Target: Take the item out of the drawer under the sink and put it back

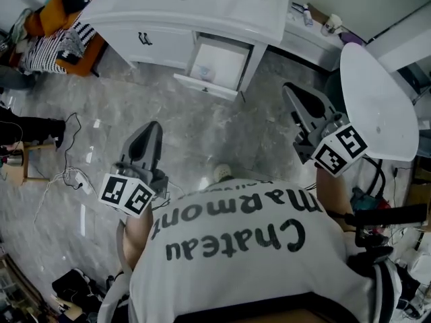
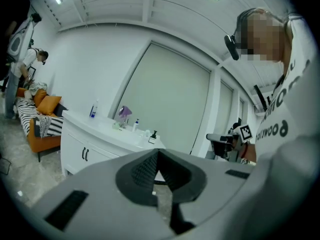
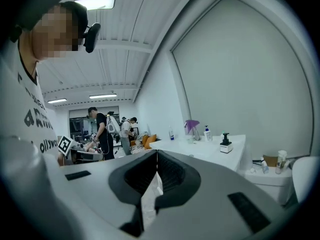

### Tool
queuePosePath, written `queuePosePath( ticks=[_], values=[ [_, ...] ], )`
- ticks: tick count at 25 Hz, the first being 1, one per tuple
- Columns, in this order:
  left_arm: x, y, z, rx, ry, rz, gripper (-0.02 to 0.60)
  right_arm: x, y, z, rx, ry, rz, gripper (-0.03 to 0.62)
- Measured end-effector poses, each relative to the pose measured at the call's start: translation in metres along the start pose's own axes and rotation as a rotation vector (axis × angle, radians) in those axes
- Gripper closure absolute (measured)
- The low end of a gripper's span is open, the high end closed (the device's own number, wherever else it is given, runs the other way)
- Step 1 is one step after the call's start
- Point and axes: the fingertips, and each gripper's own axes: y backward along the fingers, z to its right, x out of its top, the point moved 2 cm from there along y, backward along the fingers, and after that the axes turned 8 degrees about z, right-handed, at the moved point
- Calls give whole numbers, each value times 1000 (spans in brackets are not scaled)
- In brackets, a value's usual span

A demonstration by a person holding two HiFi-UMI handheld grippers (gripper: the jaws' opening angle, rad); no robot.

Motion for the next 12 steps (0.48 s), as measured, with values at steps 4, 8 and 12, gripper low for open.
queuePosePath(
  ticks=[4,8,12],
  values=[
    [4,1,-9,-5,12,24,572,3,-8,-4,-7,18,4,582],
    [1,-5,-12,-4,35,22,572,2,-13,-6,-15,7,-13,582],
    [-2,-10,-4,-16,50,24,572,-2,-20,-5,-8,6,-32,582]
  ],
)
